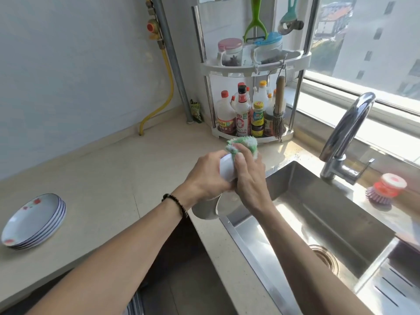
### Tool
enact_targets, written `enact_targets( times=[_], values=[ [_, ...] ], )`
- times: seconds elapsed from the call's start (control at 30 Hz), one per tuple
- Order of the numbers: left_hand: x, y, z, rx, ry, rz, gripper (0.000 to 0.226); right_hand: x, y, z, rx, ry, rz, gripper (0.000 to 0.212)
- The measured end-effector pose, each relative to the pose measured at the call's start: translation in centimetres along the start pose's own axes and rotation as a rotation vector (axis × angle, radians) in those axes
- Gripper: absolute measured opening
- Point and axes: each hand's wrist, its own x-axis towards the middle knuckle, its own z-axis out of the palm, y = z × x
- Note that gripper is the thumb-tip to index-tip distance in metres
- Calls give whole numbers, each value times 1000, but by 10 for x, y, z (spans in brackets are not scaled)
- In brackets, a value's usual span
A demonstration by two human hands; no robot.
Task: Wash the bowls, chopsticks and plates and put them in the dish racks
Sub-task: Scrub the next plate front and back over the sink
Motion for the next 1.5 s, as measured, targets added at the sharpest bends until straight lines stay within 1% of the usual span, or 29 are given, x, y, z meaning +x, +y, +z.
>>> enact_targets(
  times=[0.03, 0.13, 0.17, 0.27, 0.3, 0.37, 0.4, 0.43, 0.5, 0.53, 0.57, 0.63, 0.7, 0.77, 0.8, 0.87, 0.93, 0.97, 1.03, 1.1, 1.17, 1.23, 1.27, 1.33, 1.37, 1.4, 1.47, 1.5],
  values=[
    [-2, 0, 1, -11, 14, 1, 48, 0, 4, 0, 8, -1, -15, 42],
    [-6, -1, 1, -3, 57, 8, 42, 18, 6, -9, 263, 46, 223, 46],
    [-7, -1, 2, -17, 80, -1, 40, 19, 8, -9, 279, 58, 245, 44],
    [-5, 1, 1, 31, 115, -6, 40, 6, 0, 6, 159, 70, 92, 37],
    [-5, 2, 1, 68, 104, 2, 40, 2, 1, 8, 183, 59, 82, 37],
    [-7, 2, 0, 98, 88, 34, 40, 9, 4, 4, 275, 41, 178, 44],
    [-9, 1, 0, 81, 93, 34, 40, 15, 10, 1, 321, 25, 254, 49],
    [-10, -1, 2, 50, 105, 19, 41, 18, 14, 1, 345, 23, 279, 51],
    [-8, -1, 4, 12, 142, -13, 41, 12, 6, 7, 287, 12, 171, 43],
    [-6, 0, 5, 19, 148, -24, 39, 6, 1, 12, 226, -25, 106, 38],
    [-5, 0, 5, 32, 145, -30, 37, 3, 1, 15, 197, -52, 82, 35],
    [-3, 0, 2, 13, 130, -33, 38, 5, 3, 13, 217, -78, 163, 40],
    [-7, -2, -5, -69, 105, -10, 42, 18, 7, -2, 305, 5, 400, 48],
    [-10, 0, -10, -193, 90, 47, 42, 24, 12, -17, 367, 99, 626, 41],
    [-12, 0, -13, -239, 85, 68, 42, 24, 16, -21, 377, 121, 689, 35],
    [-13, -1, -17, -286, 45, 73, 44, 21, 23, -22, 370, 169, 716, 30],
    [-12, -4, -21, -341, -71, 12, 48, 19, 28, -23, 324, 196, 723, 30],
    [-9, -5, -23, -342, -144, -20, 52, 19, 28, -24, 289, 189, 714, 30],
    [-2, -2, -25, -207, -257, -40, 50, 21, 21, -27, 150, 90, 627, 30],
    [4, 3, -21, -46, -299, -23, 46, 26, 11, -26, 25, 0, 477, 35],
    [7, 3, -11, 10, -256, -12, 43, 29, -1, -22, 0, 3, 361, 38],
    [8, -2, -4, -8, -144, -31, 43, 22, -7, -11, 12, -2, 178, 43],
    [9, -3, -2, -37, -86, -42, 43, 15, -7, -3, -1, -35, 95, 47],
    [9, -5, -1, -55, -5, -37, 53, 2, -6, 6, -18, -75, 5, 51],
    [8, -4, -2, -39, 13, -28, 56, 1, -6, 4, 6, -79, 4, 51],
    [7, -3, -3, -16, 17, -21, 54, 5, -4, 1, 57, -71, 28, 52],
    [5, -6, -2, 5, 39, -29, 46, 15, -4, -3, 135, -44, 120, 56],
    [4, -7, -1, -14, 55, -38, 44, 15, -6, -2, 128, -46, 126, 58]
  ],
)
